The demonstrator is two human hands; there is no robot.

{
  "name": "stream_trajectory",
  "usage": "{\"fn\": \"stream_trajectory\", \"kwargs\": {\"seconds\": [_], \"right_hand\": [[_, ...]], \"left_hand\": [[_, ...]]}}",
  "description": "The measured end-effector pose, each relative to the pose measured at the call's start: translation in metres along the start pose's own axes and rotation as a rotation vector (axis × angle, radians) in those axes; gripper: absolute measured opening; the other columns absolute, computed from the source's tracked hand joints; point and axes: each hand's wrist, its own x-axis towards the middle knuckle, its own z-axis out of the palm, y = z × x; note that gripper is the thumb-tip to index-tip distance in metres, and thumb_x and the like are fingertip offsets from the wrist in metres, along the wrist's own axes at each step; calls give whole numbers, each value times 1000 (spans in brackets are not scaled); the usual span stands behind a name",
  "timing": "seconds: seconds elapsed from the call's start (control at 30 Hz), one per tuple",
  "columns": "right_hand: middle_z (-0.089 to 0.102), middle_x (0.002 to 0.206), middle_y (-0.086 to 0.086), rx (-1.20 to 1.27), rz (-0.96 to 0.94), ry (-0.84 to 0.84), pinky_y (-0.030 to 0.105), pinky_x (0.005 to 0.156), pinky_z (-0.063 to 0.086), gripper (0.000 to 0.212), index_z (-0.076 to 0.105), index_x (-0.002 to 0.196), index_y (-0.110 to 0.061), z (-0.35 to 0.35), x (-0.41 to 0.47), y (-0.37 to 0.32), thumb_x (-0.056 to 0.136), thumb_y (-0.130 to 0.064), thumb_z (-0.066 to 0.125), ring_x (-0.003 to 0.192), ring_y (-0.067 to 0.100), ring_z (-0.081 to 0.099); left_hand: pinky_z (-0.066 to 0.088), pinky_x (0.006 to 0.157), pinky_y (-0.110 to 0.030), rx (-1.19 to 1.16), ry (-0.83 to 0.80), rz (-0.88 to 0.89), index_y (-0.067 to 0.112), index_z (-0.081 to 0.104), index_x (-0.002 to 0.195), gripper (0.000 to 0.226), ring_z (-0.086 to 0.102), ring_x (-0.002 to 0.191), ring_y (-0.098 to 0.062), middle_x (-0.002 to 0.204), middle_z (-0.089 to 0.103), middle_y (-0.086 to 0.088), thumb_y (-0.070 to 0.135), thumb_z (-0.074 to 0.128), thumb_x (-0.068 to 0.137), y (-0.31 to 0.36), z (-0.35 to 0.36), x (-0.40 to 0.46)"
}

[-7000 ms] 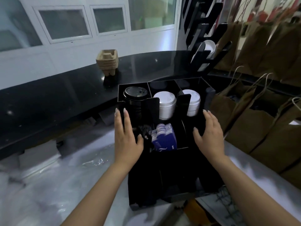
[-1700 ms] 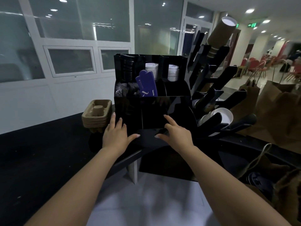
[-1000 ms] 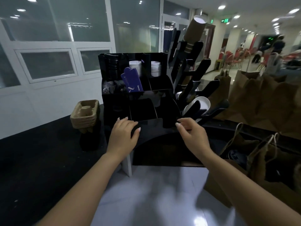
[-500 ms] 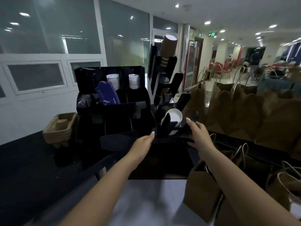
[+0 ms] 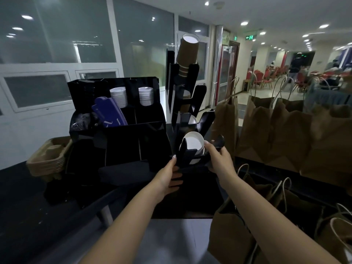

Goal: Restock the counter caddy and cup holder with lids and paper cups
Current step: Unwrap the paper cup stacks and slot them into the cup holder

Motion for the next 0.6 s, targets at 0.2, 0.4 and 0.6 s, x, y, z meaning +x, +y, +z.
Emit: {"fn": "stream_trajectory", "kwargs": {"seconds": [0.2,0.4,0.6], "right_hand": [[65,106,5,40,21,-10,43,90,52,4,59,87,-33,4,-19,-18,86,-29,60,102,24,61],[62,106,-3,14,45,-69,41,96,48,16,58,103,-32,-3,-45,-19,88,-28,62,100,14,58],[57,127,0,-59,154,-75,55,100,44,59,50,130,-37,-16,-58,-15,74,-41,67,116,25,55]], "left_hand": [[46,99,-42,-170,-44,-45,4,47,136,77,62,108,-32,121,61,-16,65,42,90,1,11,9],[44,98,-41,-323,-63,-149,1,41,138,76,61,107,-34,111,62,-19,60,48,90,-21,16,18],[41,106,-44,-490,-34,-150,14,58,114,43,59,112,-36,116,62,-23,50,51,91,-32,25,25]]}}
